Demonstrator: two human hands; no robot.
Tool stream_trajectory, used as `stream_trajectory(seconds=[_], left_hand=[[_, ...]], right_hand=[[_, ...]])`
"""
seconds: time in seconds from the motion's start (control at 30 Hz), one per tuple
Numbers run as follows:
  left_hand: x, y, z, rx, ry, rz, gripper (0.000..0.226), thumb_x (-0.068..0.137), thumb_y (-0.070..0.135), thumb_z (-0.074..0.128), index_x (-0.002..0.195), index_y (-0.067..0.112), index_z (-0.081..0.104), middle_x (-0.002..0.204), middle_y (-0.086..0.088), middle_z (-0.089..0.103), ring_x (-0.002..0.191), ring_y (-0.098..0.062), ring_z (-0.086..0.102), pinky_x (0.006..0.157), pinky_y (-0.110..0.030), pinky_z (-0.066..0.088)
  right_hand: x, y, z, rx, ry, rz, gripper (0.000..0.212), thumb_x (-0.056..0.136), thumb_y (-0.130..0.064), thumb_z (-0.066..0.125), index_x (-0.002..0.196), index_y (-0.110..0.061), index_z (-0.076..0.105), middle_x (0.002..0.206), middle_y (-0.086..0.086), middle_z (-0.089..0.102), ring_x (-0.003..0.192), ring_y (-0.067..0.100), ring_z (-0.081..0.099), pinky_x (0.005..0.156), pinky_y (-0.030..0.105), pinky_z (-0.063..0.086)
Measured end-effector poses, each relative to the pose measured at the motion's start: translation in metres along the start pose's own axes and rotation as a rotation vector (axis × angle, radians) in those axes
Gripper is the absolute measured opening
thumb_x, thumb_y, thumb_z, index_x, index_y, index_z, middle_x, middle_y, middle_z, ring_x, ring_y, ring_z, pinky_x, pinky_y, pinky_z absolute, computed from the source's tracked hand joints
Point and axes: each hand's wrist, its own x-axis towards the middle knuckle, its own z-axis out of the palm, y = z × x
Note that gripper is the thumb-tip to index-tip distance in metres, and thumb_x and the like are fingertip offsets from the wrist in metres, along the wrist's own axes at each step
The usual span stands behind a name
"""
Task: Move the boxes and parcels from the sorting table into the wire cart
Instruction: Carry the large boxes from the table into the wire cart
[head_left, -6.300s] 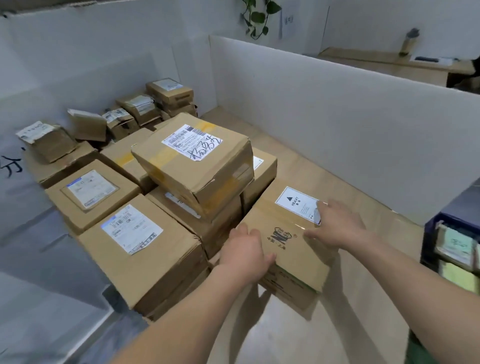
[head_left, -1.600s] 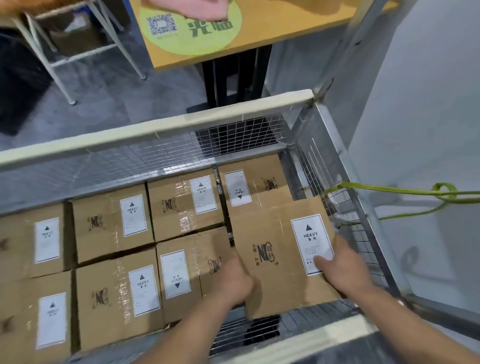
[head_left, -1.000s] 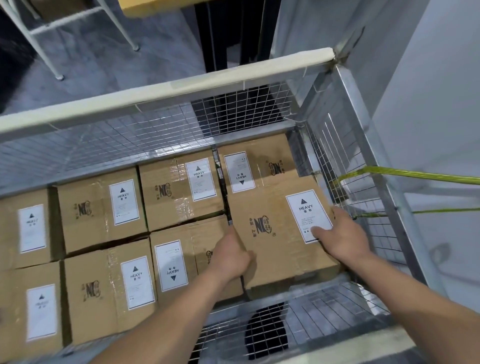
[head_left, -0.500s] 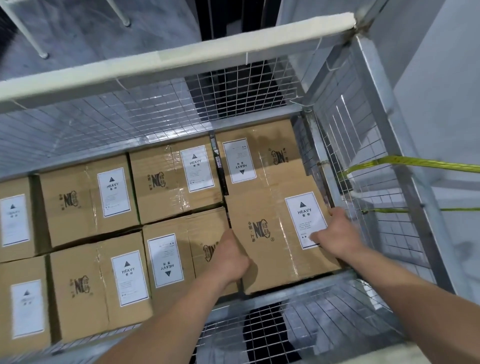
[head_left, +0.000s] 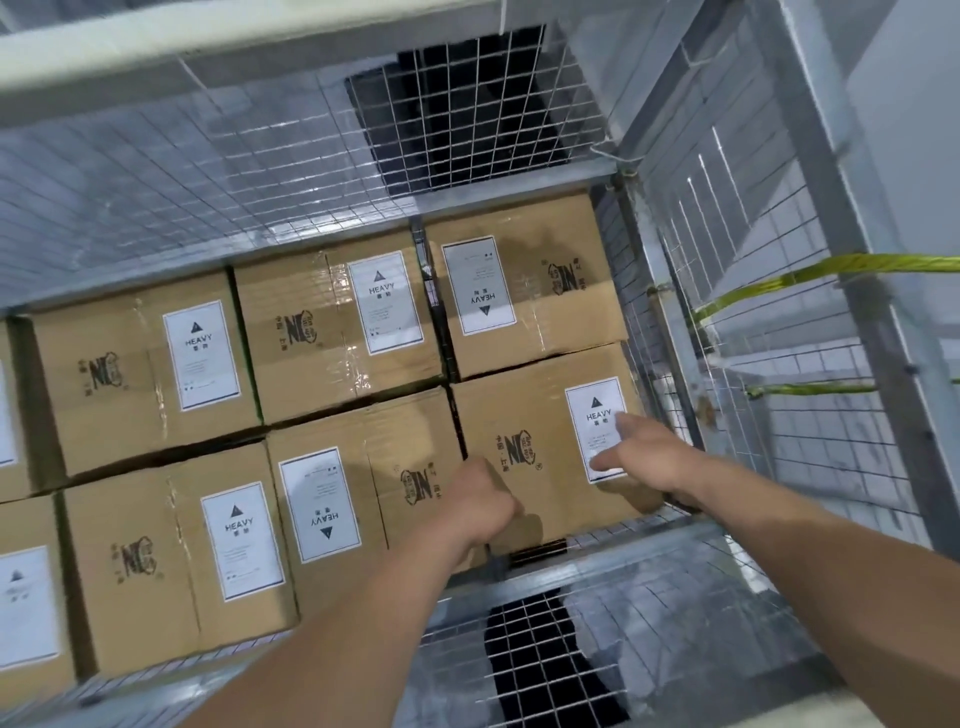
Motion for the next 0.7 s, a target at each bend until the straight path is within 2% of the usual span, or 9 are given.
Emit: stream_trajectory(seconds=[0.03,0.07,0.13,0.23,0.3,0.43,0.53,0.63,0.7], left_hand=[[-0.007,0.001,-0.004,0.036,0.008,0.018,0.074,0.094,0.015,0.068,0.155,0.01,0.025,0.143,-0.008,0.045,0.12,-0.019,0.046,0.094,-0.026,0.042],[-0.016,0.001,-0.009,0.088,0.031,0.04,0.077,0.095,0.018,0.067,0.157,0.009,0.022,0.15,-0.006,0.041,0.128,-0.021,0.046,0.098,-0.025,0.04],[-0.038,0.005,-0.021,0.226,0.098,0.109,0.076,0.096,0.026,0.066,0.157,0.01,0.023,0.152,-0.007,0.043,0.132,-0.024,0.048,0.105,-0.031,0.043],[-0.082,0.015,-0.042,0.421,0.203,0.238,0.057,0.098,0.04,0.06,0.145,0.013,0.041,0.139,-0.006,0.051,0.116,-0.021,0.055,0.094,-0.033,0.05],[-0.115,0.024,-0.057,0.5,0.237,0.322,0.055,0.097,0.045,0.058,0.142,0.015,0.045,0.139,-0.004,0.051,0.118,-0.021,0.054,0.091,-0.029,0.046],[-0.187,0.048,-0.09,0.619,0.265,0.428,0.054,0.095,0.047,0.06,0.14,0.02,0.048,0.136,-0.001,0.056,0.124,-0.023,0.054,0.092,-0.027,0.045],[-0.244,0.065,-0.111,0.784,0.281,0.481,0.057,0.095,0.05,0.058,0.141,0.018,0.047,0.14,-0.004,0.055,0.125,-0.024,0.054,0.097,-0.034,0.048],[-0.303,0.082,-0.126,0.948,0.326,0.575,0.045,0.094,0.052,0.058,0.125,0.019,0.055,0.122,-0.002,0.06,0.106,-0.021,0.059,0.091,-0.039,0.054],[-0.339,0.095,-0.131,1.023,0.353,0.651,0.039,0.094,0.051,0.057,0.117,0.02,0.056,0.109,0.003,0.056,0.095,-0.017,0.056,0.086,-0.037,0.054]], right_hand=[[-0.012,-0.006,0.001,0.001,-0.001,-0.014,0.071,0.096,-0.005,0.066,0.157,-0.012,0.031,0.158,0.007,0.038,0.125,0.02,0.045,0.042,0.001,0.038],[-0.02,-0.008,0.002,-0.005,0.011,-0.017,0.07,0.096,-0.006,0.067,0.156,-0.013,0.032,0.157,0.007,0.04,0.123,0.02,0.047,0.042,0.001,0.037],[-0.032,-0.007,0.003,-0.07,0.101,-0.067,0.07,0.096,-0.016,0.068,0.157,-0.014,0.033,0.155,0.008,0.044,0.129,0.025,0.054,0.063,0.008,0.046],[-0.08,-0.016,0.004,-0.28,0.217,-0.173,0.072,0.097,-0.035,0.062,0.159,-0.015,0.031,0.16,0.004,0.041,0.136,0.026,0.052,0.104,0.031,0.043],[-0.114,-0.023,0.004,-0.338,0.286,-0.236,0.071,0.096,-0.038,0.06,0.158,-0.018,0.033,0.162,-0.002,0.038,0.142,0.021,0.045,0.113,0.034,0.039],[-0.192,-0.047,0.002,-0.35,0.39,-0.314,0.061,0.097,-0.041,0.057,0.153,-0.021,0.042,0.153,-0.002,0.05,0.135,0.023,0.052,0.103,0.034,0.045],[-0.256,-0.06,-0.002,-0.418,0.486,-0.334,0.048,0.095,-0.043,0.055,0.138,-0.021,0.05,0.127,0.003,0.065,0.111,0.027,0.063,0.086,0.037,0.054],[-0.325,-0.068,-0.006,-0.447,0.58,-0.313,0.033,0.094,-0.043,0.052,0.118,-0.02,0.054,0.095,-0.002,0.063,0.09,0.025,0.061,0.066,0.034,0.049],[-0.369,-0.069,-0.01,-0.424,0.633,-0.3,0.034,0.093,-0.042,0.053,0.119,-0.021,0.055,0.096,-0.002,0.063,0.095,0.026,0.061,0.068,0.034,0.048]])
